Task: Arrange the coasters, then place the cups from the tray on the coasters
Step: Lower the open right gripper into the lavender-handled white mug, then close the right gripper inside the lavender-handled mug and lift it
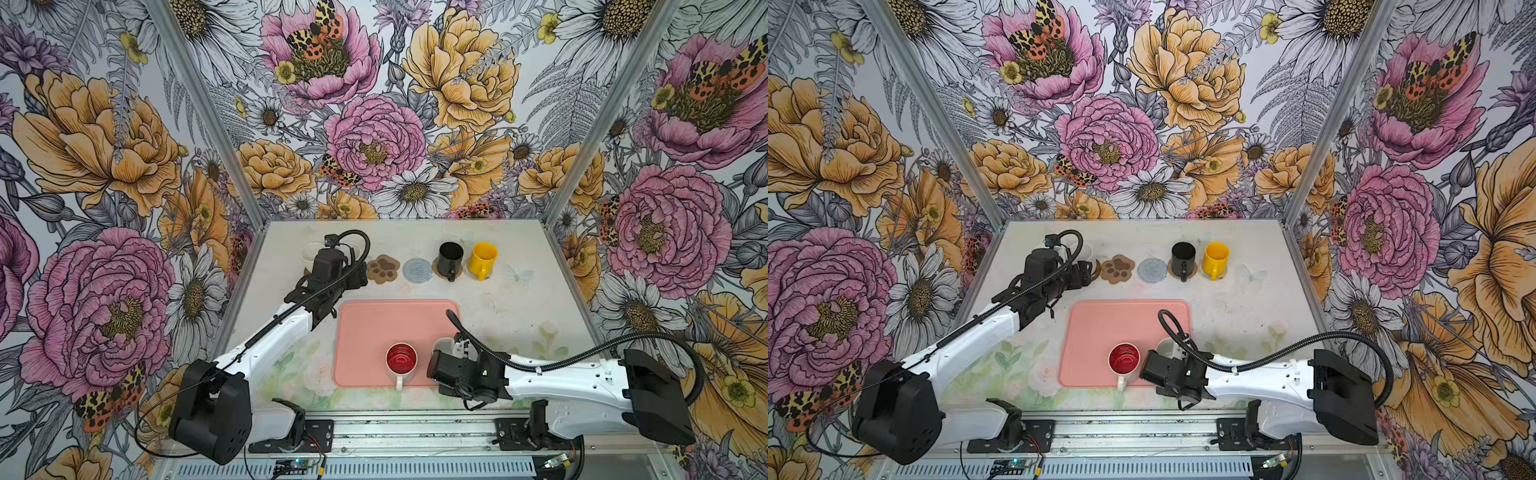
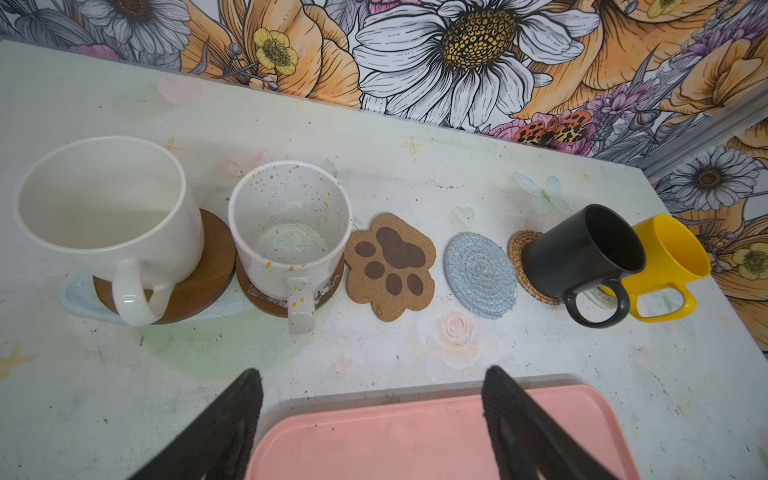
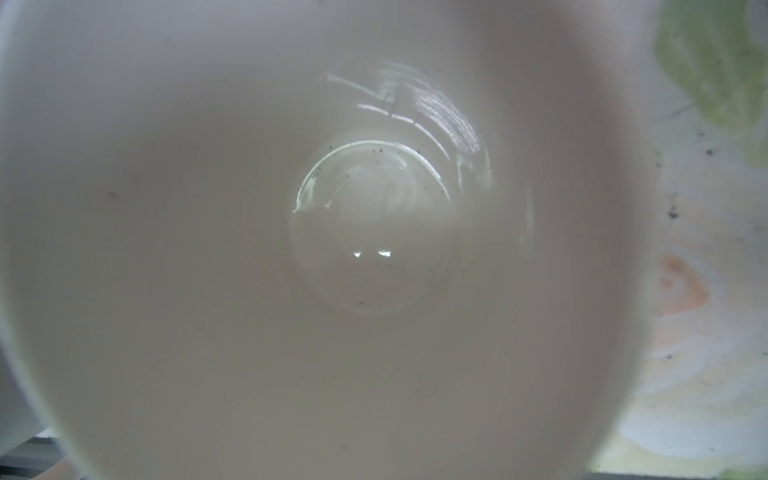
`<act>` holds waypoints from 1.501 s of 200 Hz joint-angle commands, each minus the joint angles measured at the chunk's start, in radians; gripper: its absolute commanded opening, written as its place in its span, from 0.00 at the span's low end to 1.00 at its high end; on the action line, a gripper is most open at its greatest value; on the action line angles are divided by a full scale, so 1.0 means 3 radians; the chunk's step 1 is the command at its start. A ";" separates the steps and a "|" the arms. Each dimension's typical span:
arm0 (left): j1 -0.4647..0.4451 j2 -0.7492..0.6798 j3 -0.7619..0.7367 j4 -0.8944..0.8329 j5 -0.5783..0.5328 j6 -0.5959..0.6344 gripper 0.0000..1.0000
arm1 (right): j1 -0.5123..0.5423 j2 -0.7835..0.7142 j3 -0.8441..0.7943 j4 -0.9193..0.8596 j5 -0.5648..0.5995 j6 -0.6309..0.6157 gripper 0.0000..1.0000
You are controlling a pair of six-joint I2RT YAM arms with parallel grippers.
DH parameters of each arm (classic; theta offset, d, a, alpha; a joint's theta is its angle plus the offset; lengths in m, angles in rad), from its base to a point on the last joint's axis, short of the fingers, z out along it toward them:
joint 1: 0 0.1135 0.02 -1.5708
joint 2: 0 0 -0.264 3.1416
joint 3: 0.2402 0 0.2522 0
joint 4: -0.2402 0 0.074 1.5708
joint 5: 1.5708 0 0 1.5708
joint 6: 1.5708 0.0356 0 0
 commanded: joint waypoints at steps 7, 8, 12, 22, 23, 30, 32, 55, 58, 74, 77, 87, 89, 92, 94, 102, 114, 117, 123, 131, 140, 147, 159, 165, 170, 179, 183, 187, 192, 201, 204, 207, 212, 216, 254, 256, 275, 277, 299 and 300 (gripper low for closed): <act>0.0039 0.0031 0.0097 0.0041 0.0070 0.0017 0.85 | -0.0036 0.0021 -0.0016 0.0024 0.0040 0.0062 0.34; 0.0038 0.0031 0.0094 0.0041 0.0070 0.0018 0.85 | -0.0038 0.0020 -0.0016 0.0024 0.0041 0.0062 0.34; 0.0037 0.0031 0.0097 0.0041 0.0075 0.0015 0.85 | -0.0047 0.0023 -0.0013 0.0024 0.0044 0.0057 0.34; 0.0037 0.0035 0.0097 0.0041 0.0072 0.0018 0.85 | -0.0055 0.0025 -0.0012 0.0027 0.0043 0.0052 0.34; 0.0037 0.0036 0.0097 0.0041 0.0074 0.0019 0.85 | -0.0053 0.0024 -0.0012 0.0028 0.0043 0.0052 0.34; 0.0038 0.0038 0.0099 0.0038 0.0076 0.0014 0.85 | -0.0061 0.0035 -0.0010 0.0029 0.0045 0.0048 0.34; 0.0039 0.0041 0.0101 0.0040 0.0076 0.0022 0.84 | -0.0065 0.0035 -0.0011 0.0029 0.0043 0.0047 0.34; 0.0042 0.0042 0.0102 0.0031 0.0077 0.0024 0.84 | -0.0076 0.0054 -0.0011 0.0034 0.0041 0.0043 0.34; 0.0042 0.0042 0.0101 0.0031 0.0075 0.0024 0.84 | -0.0078 0.0058 -0.0011 0.0038 0.0040 0.0042 0.34; 0.0043 0.0047 0.0105 0.0033 0.0079 0.0023 0.85 | -0.0086 0.0060 -0.0011 0.0044 0.0053 0.0045 0.34; 0.0046 0.0047 0.0108 0.0031 0.0080 0.0024 0.85 | -0.0090 0.0064 -0.0011 0.0049 0.0057 0.0041 0.33; 0.0043 0.0052 0.0107 0.0030 0.0084 0.0024 0.85 | -0.0094 0.0068 -0.0012 0.0055 0.0061 0.0036 0.33; 0.0043 0.0056 0.0108 0.0031 0.0081 0.0022 0.85 | -0.0092 0.0069 -0.0012 0.0055 0.0060 0.0037 0.32; 0.0042 0.0057 0.0107 0.0030 0.0081 0.0024 0.85 | -0.0092 0.0069 -0.0012 0.0055 0.0063 0.0037 0.31; 0.0049 0.0057 0.0107 0.0028 0.0080 0.0025 0.85 | -0.0095 0.0069 -0.0012 0.0055 0.0063 0.0037 0.30; 0.0050 0.0061 0.0112 0.0027 0.0086 0.0027 0.85 | -0.0097 0.0075 -0.0011 0.0057 0.0064 0.0032 0.28; 0.0051 0.0062 0.0112 0.0026 0.0086 0.0029 0.85 | -0.0097 0.0087 -0.0011 0.0060 0.0063 0.0027 0.24; 0.0050 0.0062 0.0112 0.0025 0.0086 0.0029 0.85 | -0.0101 0.0087 -0.0011 0.0060 0.0059 0.0023 0.23; 0.0053 0.0066 0.0112 0.0022 0.0086 0.0029 0.85 | -0.0100 0.0092 -0.0007 0.0065 0.0061 0.0015 0.20; 0.0052 0.0067 0.0112 0.0020 0.0091 0.0029 0.85 | -0.0108 0.0104 -0.0006 0.0065 0.0061 0.0012 0.17; 0.0053 0.0067 0.0117 0.0021 0.0091 0.0029 0.85 | -0.0107 0.0111 0.0001 0.0063 0.0058 0.0002 0.13; 0.0051 0.0067 0.0117 0.0017 0.0091 0.0028 0.85 | -0.0108 0.0119 0.0004 0.0065 0.0055 -0.0010 0.09; 0.0052 0.0067 0.0122 0.0010 0.0095 0.0029 0.85 | -0.0108 0.0133 0.0022 0.0065 0.0049 -0.0039 0.03; 0.0051 0.0065 0.0122 0.0010 0.0096 0.0029 0.85 | -0.0111 0.0135 0.0027 0.0063 0.0053 -0.0050 0.00; 0.0053 0.0062 0.0120 0.0007 0.0096 0.0030 0.85 | -0.0115 0.0137 0.0033 0.0059 0.0044 -0.0061 0.00; 0.0052 0.0062 0.0123 0.0005 0.0096 0.0034 0.85 | -0.0114 0.0143 0.0044 0.0058 0.0044 -0.0089 0.00; 0.0049 0.0062 0.0122 0.0005 0.0096 0.0034 0.85 | -0.0114 0.0145 0.0051 0.0057 0.0044 -0.0100 0.00; 0.0052 0.0062 0.0122 0.0005 0.0096 0.0034 0.85 | -0.0115 0.0143 0.0059 0.0056 0.0045 -0.0119 0.00; 0.0050 0.0062 0.0122 0.0002 0.0093 0.0034 0.85 | -0.0116 0.0141 0.0073 0.0057 0.0052 -0.0141 0.00; 0.0048 0.0061 0.0122 0.0001 0.0095 0.0034 0.85 | -0.0117 0.0141 0.0097 0.0055 0.0058 -0.0193 0.00; 0.0051 0.0062 0.0122 0.0001 0.0096 0.0036 0.85 | -0.0115 0.0137 0.0105 0.0055 0.0062 -0.0205 0.00; 0.0052 0.0062 0.0122 0.0000 0.0097 0.0037 0.85 | -0.0112 0.0136 0.0117 0.0055 0.0068 -0.0224 0.00; 0.0052 0.0062 0.0124 0.0000 0.0096 0.0035 0.85 | -0.0112 0.0132 0.0136 0.0054 0.0076 -0.0253 0.00; 0.0052 0.0062 0.0123 0.0000 0.0096 0.0036 0.85 | -0.0114 0.0133 0.0146 0.0055 0.0082 -0.0271 0.00; 0.0057 0.0057 0.0122 -0.0005 0.0090 0.0050 0.85 | -0.0112 0.0116 0.0257 0.0035 0.0124 -0.0436 0.00; 0.0054 0.0057 0.0122 -0.0008 0.0090 0.0050 0.85 | -0.0116 0.0115 0.0256 0.0033 0.0124 -0.0445 0.00; 0.0060 0.0057 0.0122 -0.0009 0.0091 0.0048 0.85 | -0.0119 0.0119 0.0314 0.0008 0.0153 -0.0500 0.00; 0.0062 0.0057 0.0122 -0.0007 0.0088 0.0047 0.85 | -0.0119 0.0119 0.0318 0.0005 0.0151 -0.0507 0.00; 0.0064 0.0062 0.0126 -0.0010 0.0091 0.0054 0.85 | -0.0120 0.0111 0.0369 -0.0031 0.0186 -0.0561 0.00; 0.0066 0.0062 0.0124 -0.0010 0.0088 0.0057 0.85 | -0.0121 0.0110 0.0373 -0.0032 0.0191 -0.0566 0.00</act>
